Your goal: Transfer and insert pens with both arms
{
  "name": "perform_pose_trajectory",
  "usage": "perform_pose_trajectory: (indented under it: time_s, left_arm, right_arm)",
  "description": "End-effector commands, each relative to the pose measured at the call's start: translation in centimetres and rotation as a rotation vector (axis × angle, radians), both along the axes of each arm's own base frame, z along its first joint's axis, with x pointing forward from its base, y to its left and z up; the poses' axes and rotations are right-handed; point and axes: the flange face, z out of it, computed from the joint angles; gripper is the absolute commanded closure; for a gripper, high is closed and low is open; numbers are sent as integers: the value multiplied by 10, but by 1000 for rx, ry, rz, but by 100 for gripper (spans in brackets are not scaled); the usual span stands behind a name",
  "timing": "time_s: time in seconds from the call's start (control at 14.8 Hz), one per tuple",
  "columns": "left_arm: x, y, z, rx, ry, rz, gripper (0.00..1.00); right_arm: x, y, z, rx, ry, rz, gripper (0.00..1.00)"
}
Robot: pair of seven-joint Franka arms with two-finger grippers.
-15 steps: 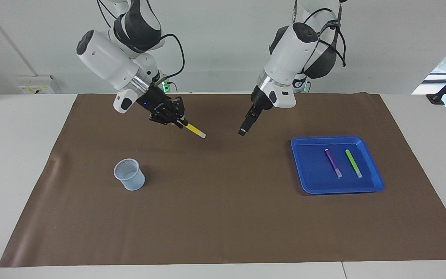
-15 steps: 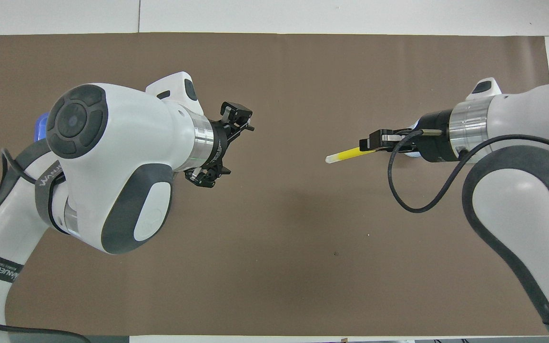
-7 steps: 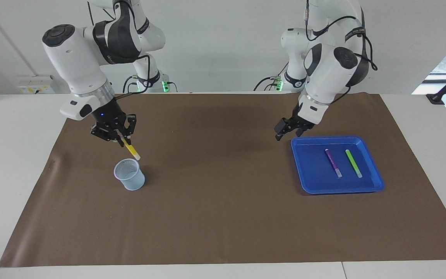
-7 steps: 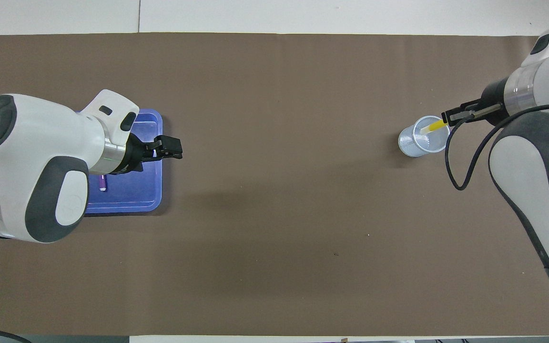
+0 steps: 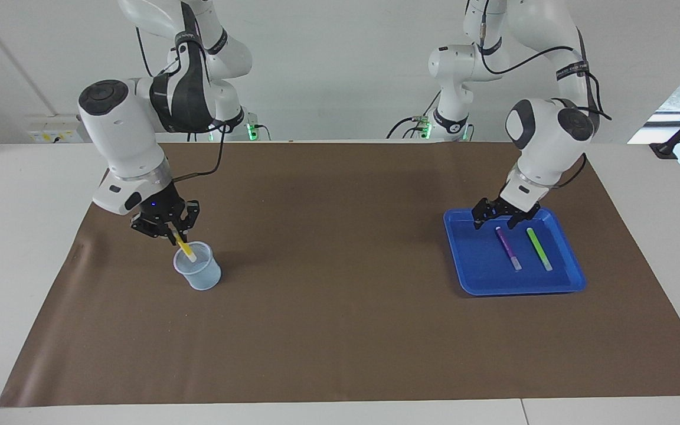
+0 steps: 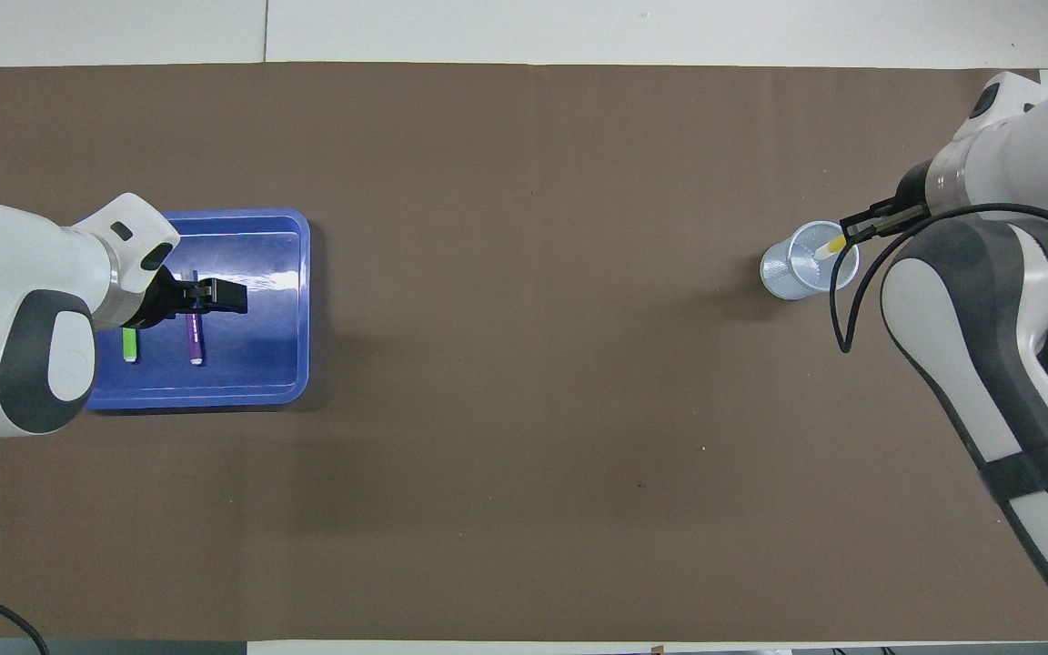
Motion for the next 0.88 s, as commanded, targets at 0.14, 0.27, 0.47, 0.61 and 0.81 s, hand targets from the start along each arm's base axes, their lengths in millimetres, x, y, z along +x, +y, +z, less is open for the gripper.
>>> perform_pose_trajectory:
  time_s: [0.14,0.27,0.47,0.61,0.81]
  left_arm:
    - [20,29,-57,25,-22,4,1]
    - [23,37,-74,26,-12,18,5]
    - [24,49,-79,27,-11,38,12]
    - [23,49,-79,26,-3,39,99]
    - [23,48,-78,26,-3,38,100]
  right_arm:
    - [-18,-4,-39,-4,-22,11,100]
    - [-21,-5,-41,-4,-21,12,55]
    - [-19,-4,-37,-6,-22,16,0]
    - [-10,-3,-16,1,-30,18,0]
    - [-6,15,24,129,-13,-18,0]
